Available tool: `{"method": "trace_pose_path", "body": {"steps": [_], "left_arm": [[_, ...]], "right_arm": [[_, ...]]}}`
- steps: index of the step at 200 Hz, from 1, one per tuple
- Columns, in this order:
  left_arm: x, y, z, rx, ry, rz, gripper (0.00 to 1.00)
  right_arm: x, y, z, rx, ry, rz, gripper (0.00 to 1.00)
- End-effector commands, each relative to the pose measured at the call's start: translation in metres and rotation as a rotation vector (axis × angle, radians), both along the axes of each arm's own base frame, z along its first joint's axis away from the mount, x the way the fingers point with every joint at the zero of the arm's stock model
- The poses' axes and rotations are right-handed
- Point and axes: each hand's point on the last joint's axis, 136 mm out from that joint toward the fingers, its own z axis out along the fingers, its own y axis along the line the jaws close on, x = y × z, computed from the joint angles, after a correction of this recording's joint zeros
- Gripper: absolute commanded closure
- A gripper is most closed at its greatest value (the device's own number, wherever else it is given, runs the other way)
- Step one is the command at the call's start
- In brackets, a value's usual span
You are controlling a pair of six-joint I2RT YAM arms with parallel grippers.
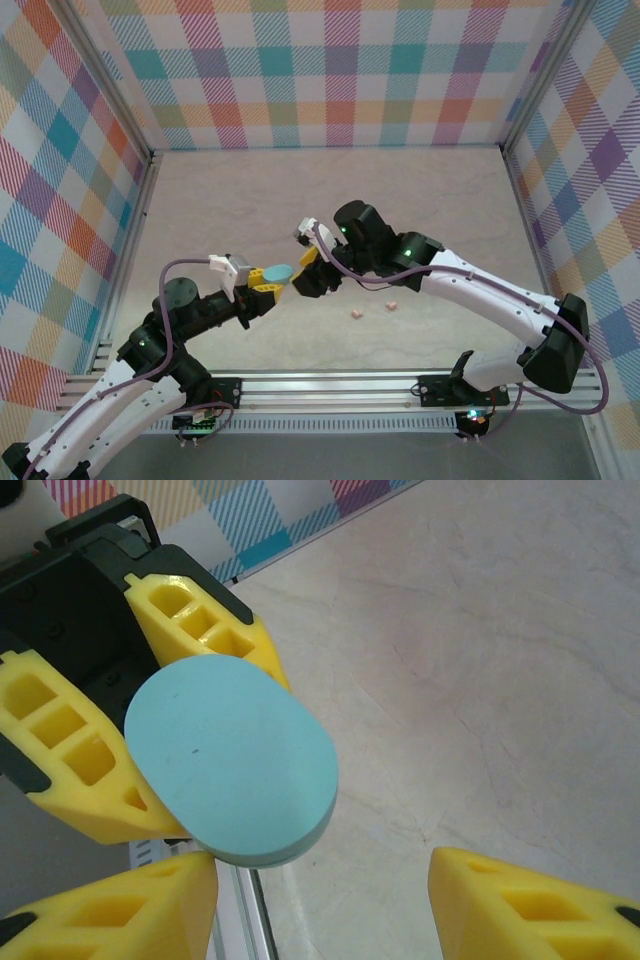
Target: Insert the wireless bluetooth earbuds into the charging case
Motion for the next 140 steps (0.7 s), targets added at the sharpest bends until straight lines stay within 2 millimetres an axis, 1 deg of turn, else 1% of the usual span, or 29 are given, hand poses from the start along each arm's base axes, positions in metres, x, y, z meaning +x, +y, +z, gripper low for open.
{"method": "trace_pose_path", "body": {"steps": [1, 56, 87, 117, 140], "left_arm": [[-0.005, -0.002, 0.019, -0.046, -0.037, -0.024, 0.76], [-0.006, -0.004, 0.017, -0.046, -0.031, -0.035, 0.76], [-0.006, -0.004, 0.015, -0.044, -0.030, -0.034, 0.76], [-0.004, -0.003, 0.011, -0.040, -0.028, -0.025, 0.76], [-0.001, -0.002, 0.007, -0.037, -0.023, -0.009, 0.76]], "right_arm": [[0.003, 0.008, 0.019, 0.037, -0.043, 0.018, 0.41], [0.029, 0.008, 0.021, -0.002, -0.095, -0.096, 0.42], [0.035, 0.011, 0.017, -0.028, -0.080, -0.121, 0.42], [0.045, 0.006, 0.013, -0.065, -0.068, -0.184, 0.42], [0.047, 0.003, 0.012, -0.069, -0.045, -0.202, 0.42]]}}
